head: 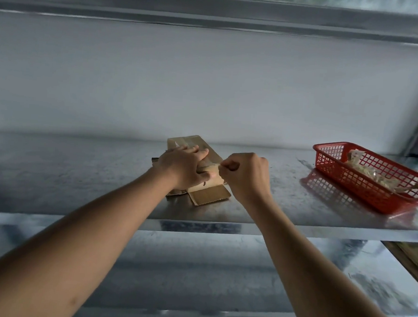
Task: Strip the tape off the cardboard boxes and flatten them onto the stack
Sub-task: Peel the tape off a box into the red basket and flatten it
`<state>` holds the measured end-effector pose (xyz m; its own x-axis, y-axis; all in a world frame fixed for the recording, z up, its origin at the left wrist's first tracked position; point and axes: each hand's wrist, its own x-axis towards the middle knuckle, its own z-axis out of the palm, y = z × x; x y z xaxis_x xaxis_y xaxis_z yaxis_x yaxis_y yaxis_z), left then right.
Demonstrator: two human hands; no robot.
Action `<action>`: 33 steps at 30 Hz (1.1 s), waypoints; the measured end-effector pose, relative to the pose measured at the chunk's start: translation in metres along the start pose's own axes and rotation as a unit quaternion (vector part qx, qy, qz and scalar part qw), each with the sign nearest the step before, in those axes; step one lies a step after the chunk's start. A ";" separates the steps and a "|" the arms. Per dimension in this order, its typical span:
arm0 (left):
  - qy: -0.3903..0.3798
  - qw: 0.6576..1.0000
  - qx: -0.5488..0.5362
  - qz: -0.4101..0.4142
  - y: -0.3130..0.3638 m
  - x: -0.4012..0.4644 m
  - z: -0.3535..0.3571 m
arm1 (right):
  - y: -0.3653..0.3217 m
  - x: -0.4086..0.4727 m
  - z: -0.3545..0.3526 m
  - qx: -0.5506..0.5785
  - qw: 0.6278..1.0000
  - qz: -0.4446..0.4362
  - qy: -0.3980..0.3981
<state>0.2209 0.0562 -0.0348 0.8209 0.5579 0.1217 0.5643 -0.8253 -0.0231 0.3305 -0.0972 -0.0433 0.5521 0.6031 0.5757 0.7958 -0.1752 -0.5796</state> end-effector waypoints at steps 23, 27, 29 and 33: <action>-0.018 0.997 0.048 0.050 -0.011 -0.012 -0.010 | 0.004 -0.014 -0.017 0.048 0.993 0.082 -0.066; -0.015 0.998 0.050 0.029 -0.005 -0.014 -0.008 | 0.007 -0.022 -0.016 0.076 0.992 0.084 -0.055; -0.005 0.998 0.060 0.008 -0.001 -0.014 -0.008 | 0.001 -0.026 -0.016 0.081 0.994 0.039 -0.056; 0.019 0.997 0.071 -0.004 0.004 -0.012 -0.004 | -0.002 -0.031 -0.018 0.071 0.994 -0.014 -0.081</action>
<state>0.2132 0.0461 -0.0324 0.8137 0.5586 0.1607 0.5800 -0.7983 -0.1619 0.3161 -0.1294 -0.0493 0.4739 0.7261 0.4981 0.7609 -0.0529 -0.6467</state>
